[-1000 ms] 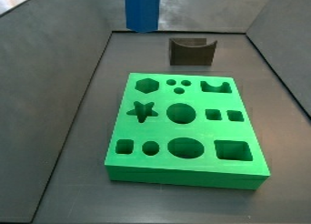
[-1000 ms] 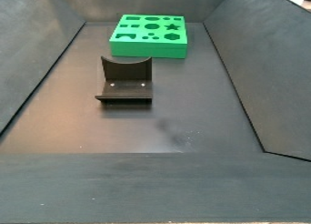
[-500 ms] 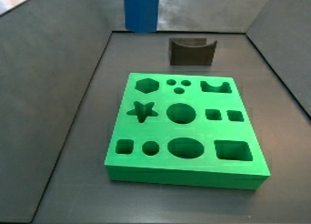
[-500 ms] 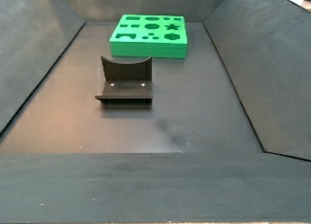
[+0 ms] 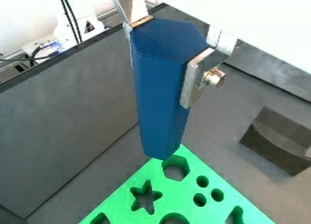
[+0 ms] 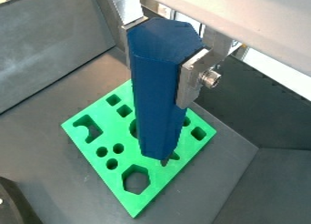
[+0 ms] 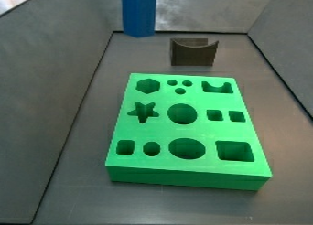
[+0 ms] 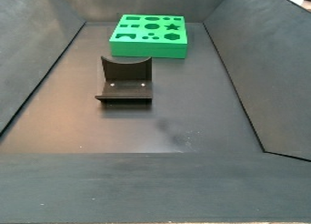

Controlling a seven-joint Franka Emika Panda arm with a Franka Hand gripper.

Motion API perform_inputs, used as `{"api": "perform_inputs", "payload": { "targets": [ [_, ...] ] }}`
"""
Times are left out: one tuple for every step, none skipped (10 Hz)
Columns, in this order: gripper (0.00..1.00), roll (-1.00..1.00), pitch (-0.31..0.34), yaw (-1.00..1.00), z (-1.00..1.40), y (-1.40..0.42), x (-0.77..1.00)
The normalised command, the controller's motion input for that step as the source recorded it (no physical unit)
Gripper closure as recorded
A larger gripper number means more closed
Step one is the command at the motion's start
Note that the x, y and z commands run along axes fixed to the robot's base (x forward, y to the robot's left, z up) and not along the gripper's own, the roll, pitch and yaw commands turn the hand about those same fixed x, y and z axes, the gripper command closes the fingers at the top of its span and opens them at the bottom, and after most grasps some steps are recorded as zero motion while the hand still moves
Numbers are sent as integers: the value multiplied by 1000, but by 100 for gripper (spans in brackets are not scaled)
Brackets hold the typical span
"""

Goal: Pick up the hexagon object. Move up. Move to above the board. Insert the hexagon object.
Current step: Insert the hexagon object.

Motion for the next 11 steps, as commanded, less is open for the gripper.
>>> {"api": "perform_inputs", "payload": {
  "targets": [
    [100, 117, -60, 0, -240, 0, -51],
    [100, 96, -86, 0, -249, 0, -17],
    [100, 107, -87, 0, -314, 31, -120],
    [100, 154, -130, 0, -443, 23, -326],
    [100, 144, -171, 0, -523, 57, -357],
    [100, 93, -171, 0, -474, 91, -206],
    [100, 46, -130, 0, -394, 117, 0],
    [100, 17, -121, 0, -351, 143, 69],
    [100, 0, -123, 0, -331, 169, 109],
    [100, 0, -129, 0, -320, 157, 91],
    [100, 24, -129, 0, -340, 106, 51]
  ]
}}
